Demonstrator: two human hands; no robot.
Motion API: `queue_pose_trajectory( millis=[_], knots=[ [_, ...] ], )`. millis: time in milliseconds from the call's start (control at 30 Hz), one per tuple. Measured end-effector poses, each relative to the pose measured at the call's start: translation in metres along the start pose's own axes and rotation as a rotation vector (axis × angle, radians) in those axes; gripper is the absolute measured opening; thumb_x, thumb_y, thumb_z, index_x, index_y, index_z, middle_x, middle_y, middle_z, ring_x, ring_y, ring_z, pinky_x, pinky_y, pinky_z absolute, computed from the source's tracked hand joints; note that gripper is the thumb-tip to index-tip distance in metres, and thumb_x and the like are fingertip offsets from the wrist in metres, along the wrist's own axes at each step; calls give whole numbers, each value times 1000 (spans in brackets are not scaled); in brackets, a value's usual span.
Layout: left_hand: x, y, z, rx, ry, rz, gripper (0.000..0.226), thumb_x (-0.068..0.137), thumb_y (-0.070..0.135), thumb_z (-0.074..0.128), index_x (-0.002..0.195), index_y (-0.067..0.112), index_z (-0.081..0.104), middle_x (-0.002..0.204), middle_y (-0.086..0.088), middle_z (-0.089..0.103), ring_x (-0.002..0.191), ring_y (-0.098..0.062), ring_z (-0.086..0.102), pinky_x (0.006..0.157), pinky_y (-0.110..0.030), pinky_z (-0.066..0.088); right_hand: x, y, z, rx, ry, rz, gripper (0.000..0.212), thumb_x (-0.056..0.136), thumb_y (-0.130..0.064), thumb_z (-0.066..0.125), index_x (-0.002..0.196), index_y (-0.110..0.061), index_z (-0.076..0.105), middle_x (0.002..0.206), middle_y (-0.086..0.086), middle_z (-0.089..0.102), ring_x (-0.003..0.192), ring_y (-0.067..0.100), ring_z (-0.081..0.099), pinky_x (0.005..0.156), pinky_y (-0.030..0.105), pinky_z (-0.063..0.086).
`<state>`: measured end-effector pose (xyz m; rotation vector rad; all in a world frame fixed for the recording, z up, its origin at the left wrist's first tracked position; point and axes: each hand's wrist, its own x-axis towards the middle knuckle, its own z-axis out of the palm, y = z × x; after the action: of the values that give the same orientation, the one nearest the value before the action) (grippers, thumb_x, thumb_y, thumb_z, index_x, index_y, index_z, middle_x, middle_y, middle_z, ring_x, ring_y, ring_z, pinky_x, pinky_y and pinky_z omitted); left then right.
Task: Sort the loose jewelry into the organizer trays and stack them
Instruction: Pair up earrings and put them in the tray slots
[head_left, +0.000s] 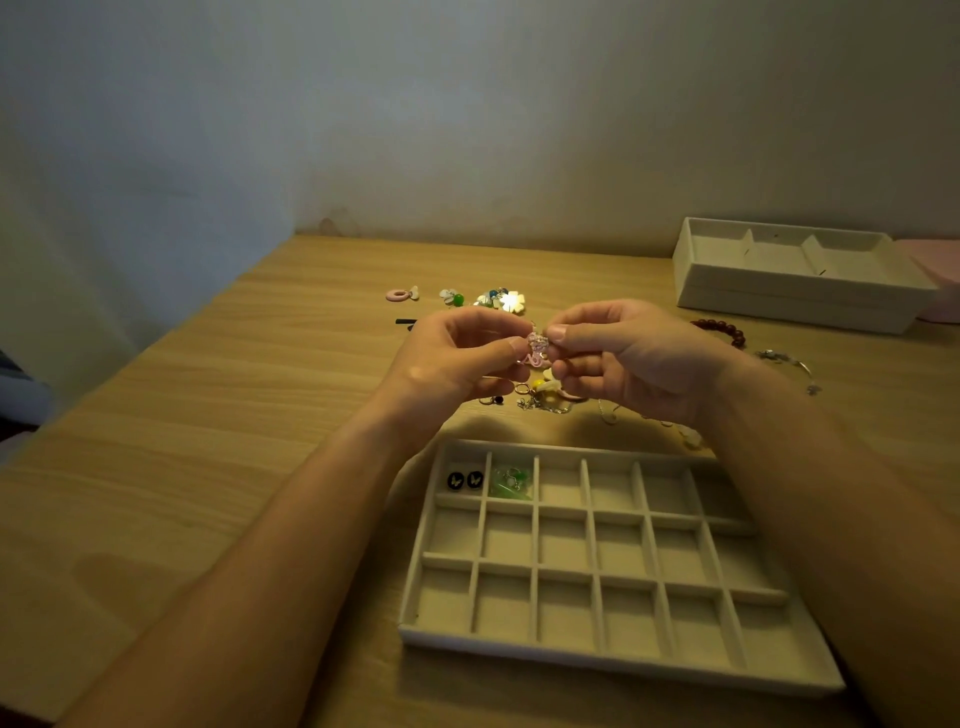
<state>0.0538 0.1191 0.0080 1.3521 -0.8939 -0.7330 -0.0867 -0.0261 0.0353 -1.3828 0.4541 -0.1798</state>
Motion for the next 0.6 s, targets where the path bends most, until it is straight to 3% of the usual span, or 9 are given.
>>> queue_pose_trajectory(
  millis=[300,600],
  knots=[
    [0,0,-1,6,50,12,19,84,1,74,101,11,73,93,-8,76,84,-21,73,82,-36,60,2,3,3,-62,93,-48,18,90,-1,69,108,-2,68,92,17,73,79,25,73,68,32,63],
    [-1,3,2,11,21,1,15,92,-2,64,101,9,69,86,-4,74,81,-17,70,72,-27,57,1,2,1,34,26,22,18,93,4,61,108,-4,67,82,12,71,71,19,70,67,31,61]
  ],
)
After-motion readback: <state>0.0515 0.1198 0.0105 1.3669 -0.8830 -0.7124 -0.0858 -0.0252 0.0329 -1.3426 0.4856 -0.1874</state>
